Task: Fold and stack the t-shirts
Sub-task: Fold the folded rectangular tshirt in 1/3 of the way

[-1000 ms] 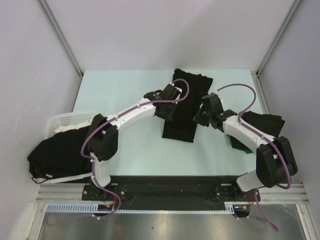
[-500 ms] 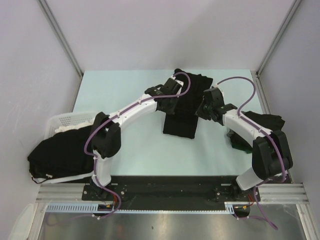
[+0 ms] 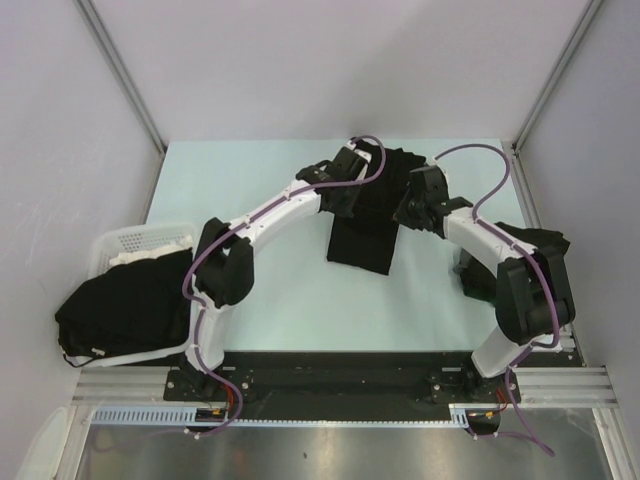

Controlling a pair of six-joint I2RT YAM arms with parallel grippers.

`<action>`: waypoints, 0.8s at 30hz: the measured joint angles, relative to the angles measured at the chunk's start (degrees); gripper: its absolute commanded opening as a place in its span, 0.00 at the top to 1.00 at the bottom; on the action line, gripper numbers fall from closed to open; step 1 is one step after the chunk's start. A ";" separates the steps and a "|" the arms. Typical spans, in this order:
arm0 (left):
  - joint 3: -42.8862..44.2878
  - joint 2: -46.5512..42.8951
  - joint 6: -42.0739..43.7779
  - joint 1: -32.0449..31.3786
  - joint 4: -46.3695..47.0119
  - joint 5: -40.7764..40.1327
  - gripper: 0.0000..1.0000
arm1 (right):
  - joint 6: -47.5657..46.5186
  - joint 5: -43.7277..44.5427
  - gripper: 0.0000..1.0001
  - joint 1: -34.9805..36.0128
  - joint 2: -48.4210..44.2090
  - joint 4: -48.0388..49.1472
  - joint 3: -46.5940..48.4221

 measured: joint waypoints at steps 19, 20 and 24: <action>6.08 8.94 0.44 3.21 7.34 1.66 1.00 | -5.97 -1.05 1.00 -4.39 12.09 1.05 12.35; 6.34 9.46 0.44 3.28 7.48 1.88 1.00 | -6.27 -1.05 1.00 -4.57 12.87 0.94 13.16; 7.04 10.51 0.44 3.69 7.98 2.56 1.00 | -7.34 -1.07 1.00 -4.87 15.50 0.24 15.72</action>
